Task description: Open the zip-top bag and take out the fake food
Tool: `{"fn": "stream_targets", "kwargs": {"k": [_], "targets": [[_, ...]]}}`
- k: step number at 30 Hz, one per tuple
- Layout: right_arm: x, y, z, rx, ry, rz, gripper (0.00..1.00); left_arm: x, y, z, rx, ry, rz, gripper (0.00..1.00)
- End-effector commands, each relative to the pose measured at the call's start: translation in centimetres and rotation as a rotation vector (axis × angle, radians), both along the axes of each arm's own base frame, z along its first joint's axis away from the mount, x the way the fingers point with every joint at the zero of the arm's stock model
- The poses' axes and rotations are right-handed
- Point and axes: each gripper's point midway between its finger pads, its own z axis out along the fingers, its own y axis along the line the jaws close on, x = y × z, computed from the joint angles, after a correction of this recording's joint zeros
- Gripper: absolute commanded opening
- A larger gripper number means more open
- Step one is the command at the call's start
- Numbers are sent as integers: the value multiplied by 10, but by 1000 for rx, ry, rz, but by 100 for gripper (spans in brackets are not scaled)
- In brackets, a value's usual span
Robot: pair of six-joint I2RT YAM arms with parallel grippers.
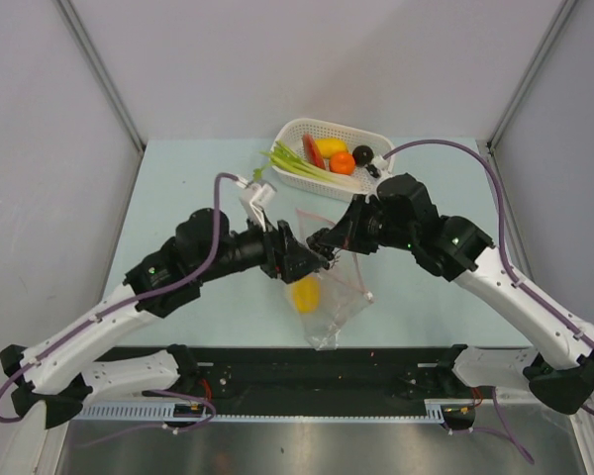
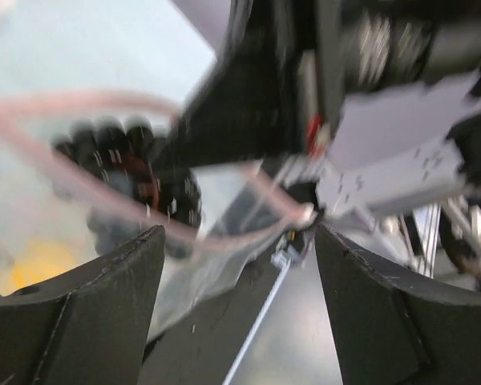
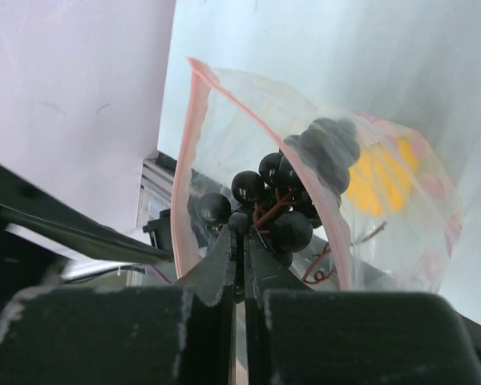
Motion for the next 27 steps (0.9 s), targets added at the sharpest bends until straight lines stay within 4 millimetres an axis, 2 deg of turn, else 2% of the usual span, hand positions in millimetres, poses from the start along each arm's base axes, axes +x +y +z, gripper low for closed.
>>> {"fn": "stream_targets", "kwargs": {"k": [1, 2, 3, 4, 5, 6, 8, 10, 16, 21, 22, 24, 26, 27], "targets": [[-7, -1, 28, 6, -90, 18, 0, 31, 14, 18, 87, 30, 198, 80], [-7, -1, 32, 4, -102, 20, 0, 37, 20, 12, 137, 59, 247, 80], [-9, 1, 33, 0, -110, 28, 0, 42, 23, 20, 138, 89, 294, 79], [-10, 1, 35, -7, -124, 34, 0, 48, 17, 6, 193, 128, 300, 78], [-10, 2, 35, -16, -127, 38, 0, 47, 24, -8, 261, 168, 317, 77], [-12, 3, 38, -22, -136, 38, 0, 49, 25, -8, 273, 192, 345, 73], [-14, 4, 39, -27, -143, 45, 0, 54, 29, -21, 324, 220, 391, 68], [-15, 4, 40, -31, -147, 47, 0, 57, 31, -23, 318, 224, 413, 65], [-23, 5, 43, -33, -160, 69, 0, 69, 42, -32, 364, 212, 492, 65], [-21, -3, 41, -62, -170, 39, 0, 71, 51, -21, 339, 175, 518, 61], [-22, -5, 42, -64, -173, 35, 0, 69, 57, -13, 312, 160, 529, 62], [-22, -6, 41, -72, -176, 38, 0, 65, 59, -12, 284, 139, 514, 68], [-22, -6, 39, -76, -174, 38, 0, 61, 63, 5, 212, 106, 509, 74], [-22, -6, 39, -74, -174, 41, 0, 58, 63, 4, 202, 103, 498, 75]]}}
